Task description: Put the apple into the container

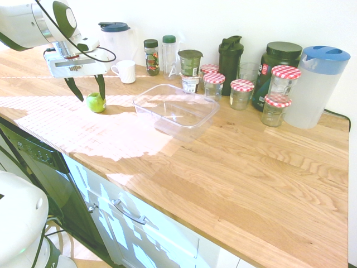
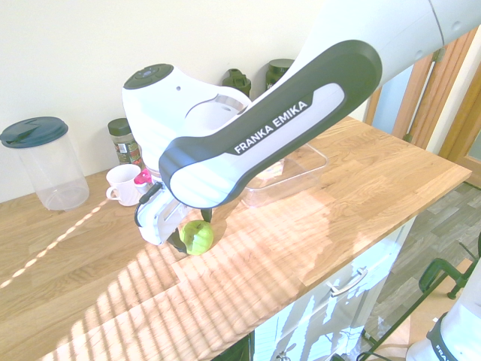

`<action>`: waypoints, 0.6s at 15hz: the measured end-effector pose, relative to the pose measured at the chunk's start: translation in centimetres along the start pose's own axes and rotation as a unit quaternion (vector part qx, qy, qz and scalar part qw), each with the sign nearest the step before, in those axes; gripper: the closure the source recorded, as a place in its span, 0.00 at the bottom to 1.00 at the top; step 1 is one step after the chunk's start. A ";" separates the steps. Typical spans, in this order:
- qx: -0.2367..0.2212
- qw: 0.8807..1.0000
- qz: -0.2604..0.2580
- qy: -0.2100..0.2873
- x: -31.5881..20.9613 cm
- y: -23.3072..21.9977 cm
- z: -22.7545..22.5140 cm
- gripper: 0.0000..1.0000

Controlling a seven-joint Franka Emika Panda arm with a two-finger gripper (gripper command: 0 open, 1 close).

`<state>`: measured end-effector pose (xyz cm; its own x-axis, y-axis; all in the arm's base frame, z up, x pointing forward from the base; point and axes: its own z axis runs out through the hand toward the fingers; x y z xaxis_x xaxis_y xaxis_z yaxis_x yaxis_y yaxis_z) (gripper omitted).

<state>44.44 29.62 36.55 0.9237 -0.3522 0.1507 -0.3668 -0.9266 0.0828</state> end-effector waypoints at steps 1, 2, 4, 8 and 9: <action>-0.001 1.000 0.001 -0.003 0.2 0.0 0.5 1.00; -0.002 1.000 0.001 -0.007 0.2 -0.1 1.0 1.00; -0.003 1.000 0.001 -0.010 0.3 -0.1 1.4 1.00; -0.006 1.000 0.001 -0.016 0.4 -0.1 2.2 1.00; -0.007 1.000 0.002 -0.018 0.5 -0.1 2.4 1.00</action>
<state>45.22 29.16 34.22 0.9257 -0.3600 0.1161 -0.3713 -0.9235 0.0967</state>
